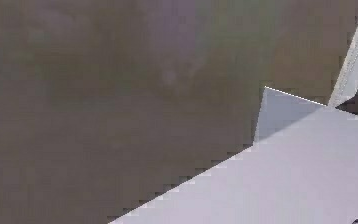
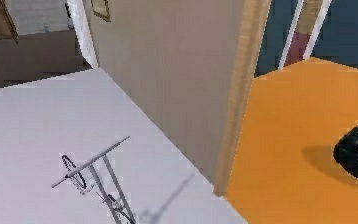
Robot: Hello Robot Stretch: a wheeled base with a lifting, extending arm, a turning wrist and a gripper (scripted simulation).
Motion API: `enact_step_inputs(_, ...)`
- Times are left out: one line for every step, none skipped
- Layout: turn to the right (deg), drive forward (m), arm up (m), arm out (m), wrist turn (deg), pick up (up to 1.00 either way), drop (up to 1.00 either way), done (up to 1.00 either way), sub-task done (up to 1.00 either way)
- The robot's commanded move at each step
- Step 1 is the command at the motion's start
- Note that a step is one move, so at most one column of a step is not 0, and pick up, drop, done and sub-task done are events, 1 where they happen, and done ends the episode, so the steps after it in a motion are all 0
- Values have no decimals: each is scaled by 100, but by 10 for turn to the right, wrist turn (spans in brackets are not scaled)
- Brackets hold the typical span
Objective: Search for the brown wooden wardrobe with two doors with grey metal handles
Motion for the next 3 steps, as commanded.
enact_step_inputs(0,95,0,0,0,0,0,0,0)
enact_step_inputs(450,0,0,0,0,0,0,0,0)
enact_step_inputs(90,0,0,0,0,0,0,0,0)
